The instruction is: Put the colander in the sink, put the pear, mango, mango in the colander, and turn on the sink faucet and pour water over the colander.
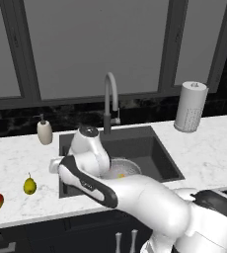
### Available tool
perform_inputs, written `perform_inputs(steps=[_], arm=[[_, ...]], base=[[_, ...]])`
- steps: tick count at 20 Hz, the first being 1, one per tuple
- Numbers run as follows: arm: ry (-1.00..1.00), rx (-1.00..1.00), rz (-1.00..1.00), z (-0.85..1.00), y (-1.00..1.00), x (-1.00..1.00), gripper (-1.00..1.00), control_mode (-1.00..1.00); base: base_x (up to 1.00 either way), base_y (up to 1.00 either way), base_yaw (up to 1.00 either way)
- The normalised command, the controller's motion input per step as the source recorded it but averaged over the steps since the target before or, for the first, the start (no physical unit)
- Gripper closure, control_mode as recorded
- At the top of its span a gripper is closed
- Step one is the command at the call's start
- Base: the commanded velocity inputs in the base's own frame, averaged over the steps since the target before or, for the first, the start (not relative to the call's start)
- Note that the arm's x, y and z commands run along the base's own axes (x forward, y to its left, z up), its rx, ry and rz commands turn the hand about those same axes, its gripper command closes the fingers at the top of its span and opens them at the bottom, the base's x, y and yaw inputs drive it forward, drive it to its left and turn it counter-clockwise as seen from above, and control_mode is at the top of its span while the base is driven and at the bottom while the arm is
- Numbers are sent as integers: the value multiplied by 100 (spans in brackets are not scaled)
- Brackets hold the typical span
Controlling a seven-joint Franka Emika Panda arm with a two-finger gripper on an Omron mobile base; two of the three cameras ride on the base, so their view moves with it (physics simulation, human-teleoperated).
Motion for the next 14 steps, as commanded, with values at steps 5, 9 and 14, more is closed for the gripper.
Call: perform_inputs(steps=[5,9,14], arm=[[6,-9,5,0,84,17,-100,-100],[3,-11,0,-11,58,11,-100,-100],[3,-1,0,-16,36,2,-100,-100]], base=[[0,0,0],[0,0,0],[0,0,0]])
